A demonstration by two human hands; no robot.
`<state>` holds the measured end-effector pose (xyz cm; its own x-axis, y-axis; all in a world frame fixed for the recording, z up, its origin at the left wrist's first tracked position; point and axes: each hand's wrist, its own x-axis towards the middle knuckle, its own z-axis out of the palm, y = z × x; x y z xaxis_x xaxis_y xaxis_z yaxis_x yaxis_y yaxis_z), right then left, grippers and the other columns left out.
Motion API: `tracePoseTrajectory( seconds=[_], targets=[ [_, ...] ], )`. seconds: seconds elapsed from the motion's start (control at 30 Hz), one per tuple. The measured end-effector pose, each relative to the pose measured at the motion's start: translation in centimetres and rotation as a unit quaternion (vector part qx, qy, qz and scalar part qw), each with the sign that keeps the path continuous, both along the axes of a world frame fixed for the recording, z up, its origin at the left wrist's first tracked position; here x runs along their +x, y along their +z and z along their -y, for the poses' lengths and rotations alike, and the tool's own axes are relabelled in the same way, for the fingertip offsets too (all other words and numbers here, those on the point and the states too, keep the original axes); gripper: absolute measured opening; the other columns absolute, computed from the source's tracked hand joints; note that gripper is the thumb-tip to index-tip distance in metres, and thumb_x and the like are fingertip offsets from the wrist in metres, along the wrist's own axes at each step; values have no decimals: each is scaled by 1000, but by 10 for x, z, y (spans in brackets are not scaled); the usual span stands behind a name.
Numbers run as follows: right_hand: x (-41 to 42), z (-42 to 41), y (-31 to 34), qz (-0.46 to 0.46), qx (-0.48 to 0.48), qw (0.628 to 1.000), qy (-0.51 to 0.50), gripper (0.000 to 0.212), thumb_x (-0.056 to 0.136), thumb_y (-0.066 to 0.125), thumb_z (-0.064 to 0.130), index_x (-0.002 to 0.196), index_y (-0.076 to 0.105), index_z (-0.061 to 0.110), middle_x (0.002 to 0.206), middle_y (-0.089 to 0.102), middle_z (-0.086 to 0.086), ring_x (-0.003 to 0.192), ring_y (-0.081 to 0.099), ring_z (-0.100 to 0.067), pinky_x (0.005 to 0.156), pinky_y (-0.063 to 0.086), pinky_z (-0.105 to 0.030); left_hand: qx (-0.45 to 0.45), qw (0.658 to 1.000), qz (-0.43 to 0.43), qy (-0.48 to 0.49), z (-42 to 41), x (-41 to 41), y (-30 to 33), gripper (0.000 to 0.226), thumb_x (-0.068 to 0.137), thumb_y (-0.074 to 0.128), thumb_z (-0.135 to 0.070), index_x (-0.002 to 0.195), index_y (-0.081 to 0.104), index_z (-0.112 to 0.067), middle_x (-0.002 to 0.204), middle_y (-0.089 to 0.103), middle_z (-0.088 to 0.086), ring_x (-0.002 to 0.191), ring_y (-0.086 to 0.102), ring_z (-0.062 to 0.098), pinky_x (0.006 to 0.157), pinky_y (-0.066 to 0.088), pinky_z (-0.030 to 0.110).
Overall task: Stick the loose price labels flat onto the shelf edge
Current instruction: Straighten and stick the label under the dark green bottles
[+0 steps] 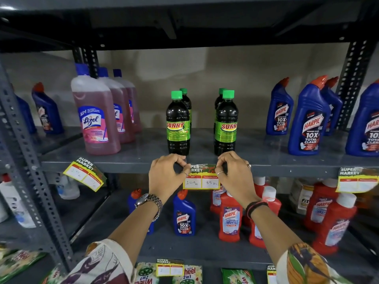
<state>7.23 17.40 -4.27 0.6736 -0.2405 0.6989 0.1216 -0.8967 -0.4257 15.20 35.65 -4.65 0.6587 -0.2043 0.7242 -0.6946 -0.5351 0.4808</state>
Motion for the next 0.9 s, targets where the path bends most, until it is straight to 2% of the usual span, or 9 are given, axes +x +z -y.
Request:
tracePoseTrajectory(
  seconds=[0.07,0.17,0.23,0.43,0.57,0.63,0.73,0.83,0.9],
  targets=[
    [1,-2,0,14,-12,1000,-19,10,79,63,22,82,53,20,85,61,3,78,58,-15,78,47,-40,-1,1000,1,8,3,0,-1,21,74,72,-43,71,60,-25,95,74,-12,90,64,10,89,48,45],
    [7,-7,1,20,-37,997,-59,32,75,67,46,89,53,21,82,59,6,76,52,-12,65,44,-33,5,1000,2,30,8,0,1,35,70,69,-59,72,55,-27,92,73,-12,87,63,11,87,43,35],
    [10,-9,2,28,-45,996,-75,37,73,67,52,88,53,22,80,58,8,74,49,-11,63,40,-30,9,999,1,43,10,1,2,43,67,66,-67,74,54,-27,88,71,-12,85,61,12,86,40,35],
    [10,-3,3,19,-14,999,-31,23,76,70,35,86,52,24,82,65,8,81,59,-18,70,45,-37,16,1000,4,25,8,4,0,41,71,63,-65,80,48,-28,92,70,-12,85,58,13,85,38,34],
    [7,3,4,3,19,1000,5,19,80,69,22,86,51,25,88,70,9,88,64,-13,75,50,-37,29,1000,6,0,2,5,-4,33,78,66,-52,81,42,-30,100,71,-11,88,58,12,87,35,29],
    [4,5,5,7,40,999,30,22,81,68,13,85,50,25,89,70,9,87,63,-7,78,53,-38,36,999,2,-10,-1,4,-6,28,81,66,-44,83,41,-30,101,71,-11,87,58,12,86,40,31],
    [0,7,4,4,44,998,47,27,82,62,1,85,48,24,90,69,11,83,59,0,79,51,-27,55,998,-17,-31,-10,4,-6,19,86,63,-27,90,45,-29,111,70,-13,98,60,14,80,50,36],
    [-6,8,9,-22,56,997,48,30,81,58,-5,89,51,24,93,68,11,84,58,2,69,41,-3,78,993,-38,-83,-32,7,1,16,92,54,-19,105,48,-25,116,69,-15,100,64,9,74,52,32],
    [-10,3,13,-23,77,995,51,28,83,55,-4,92,54,23,96,68,10,87,59,2,72,45,-8,98,992,-10,-78,-56,10,9,17,93,52,-25,110,49,-26,110,71,-15,101,63,7,79,52,32]
  ],
)
